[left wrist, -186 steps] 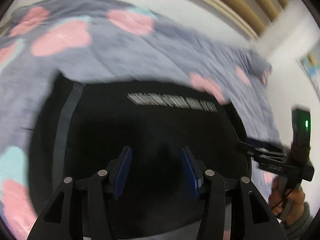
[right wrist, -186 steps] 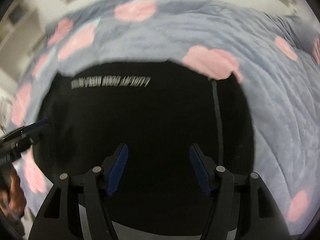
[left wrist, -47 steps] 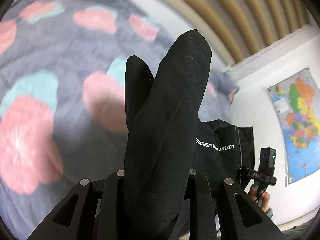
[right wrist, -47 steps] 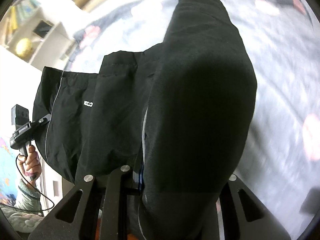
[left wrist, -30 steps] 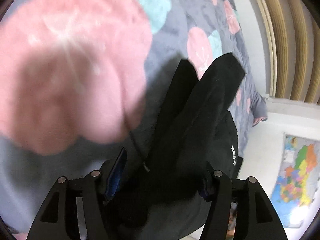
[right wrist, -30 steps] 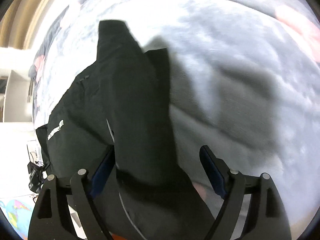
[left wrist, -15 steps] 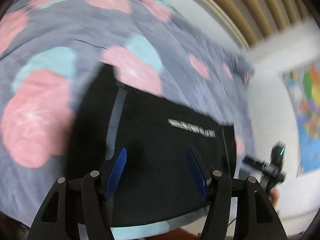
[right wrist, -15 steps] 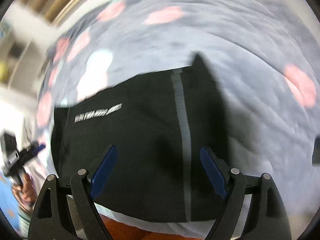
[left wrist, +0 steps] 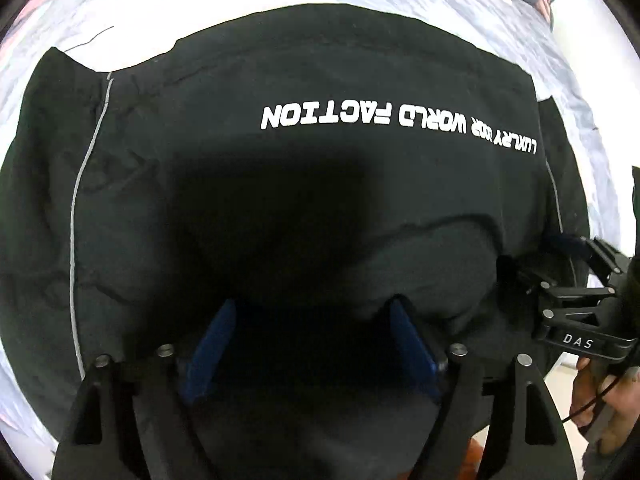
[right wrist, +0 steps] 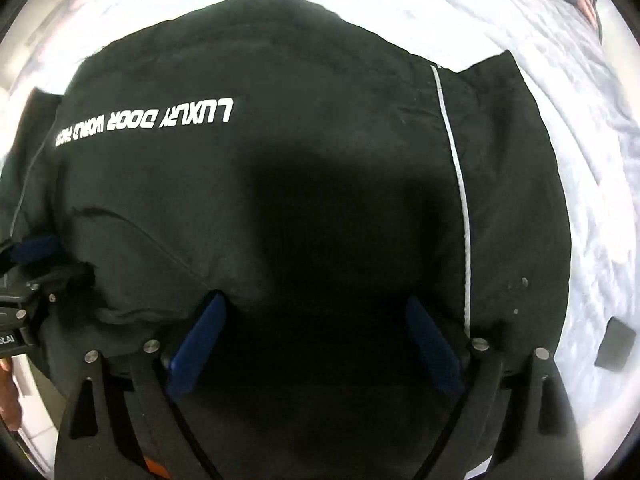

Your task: Fold large clothes

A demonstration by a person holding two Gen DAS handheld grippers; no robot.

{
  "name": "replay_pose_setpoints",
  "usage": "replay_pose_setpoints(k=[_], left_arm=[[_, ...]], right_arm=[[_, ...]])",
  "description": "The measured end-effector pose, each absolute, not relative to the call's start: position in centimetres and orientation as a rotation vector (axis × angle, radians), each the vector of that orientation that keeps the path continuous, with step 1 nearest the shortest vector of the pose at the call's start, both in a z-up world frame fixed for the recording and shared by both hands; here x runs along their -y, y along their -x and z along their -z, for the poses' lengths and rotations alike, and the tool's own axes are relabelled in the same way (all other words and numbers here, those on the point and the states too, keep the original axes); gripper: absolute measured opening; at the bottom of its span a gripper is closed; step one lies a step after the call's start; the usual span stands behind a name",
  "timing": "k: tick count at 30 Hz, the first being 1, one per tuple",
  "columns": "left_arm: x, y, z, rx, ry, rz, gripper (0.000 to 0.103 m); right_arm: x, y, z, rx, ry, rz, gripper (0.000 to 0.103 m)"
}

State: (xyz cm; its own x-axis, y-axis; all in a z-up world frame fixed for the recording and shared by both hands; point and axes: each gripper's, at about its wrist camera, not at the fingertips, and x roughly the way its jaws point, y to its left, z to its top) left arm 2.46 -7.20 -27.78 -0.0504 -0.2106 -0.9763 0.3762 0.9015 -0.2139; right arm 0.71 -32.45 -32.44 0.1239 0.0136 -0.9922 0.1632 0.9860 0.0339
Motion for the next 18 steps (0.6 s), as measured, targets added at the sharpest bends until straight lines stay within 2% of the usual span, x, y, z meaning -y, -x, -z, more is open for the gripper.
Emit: replay_pose_setpoints(k=[5,9,14,18], left_arm=[[6.1,-1.8,25.2,-1.492,-0.155,0.487,0.081],[5.6,-1.9,22.0,-1.452,-0.220,0.440,0.081],[4.4,-2.5,15.3,-1.334,-0.156,0.434,0.081],[5.6,-2.2,9.8,-1.244,-0.206,0.370,0.081]], right_arm=[[33.4,0.3,30.1,-1.470,-0.225,0.114,0.092],[34.3,1.5,26.1,-1.419,-0.269,0.152,0.092],[33.3,1.5,20.5,-1.339,-0.200,0.157,0.092],[31.2,1.0,15.4,-1.275,-0.143,0.136,0.092]])
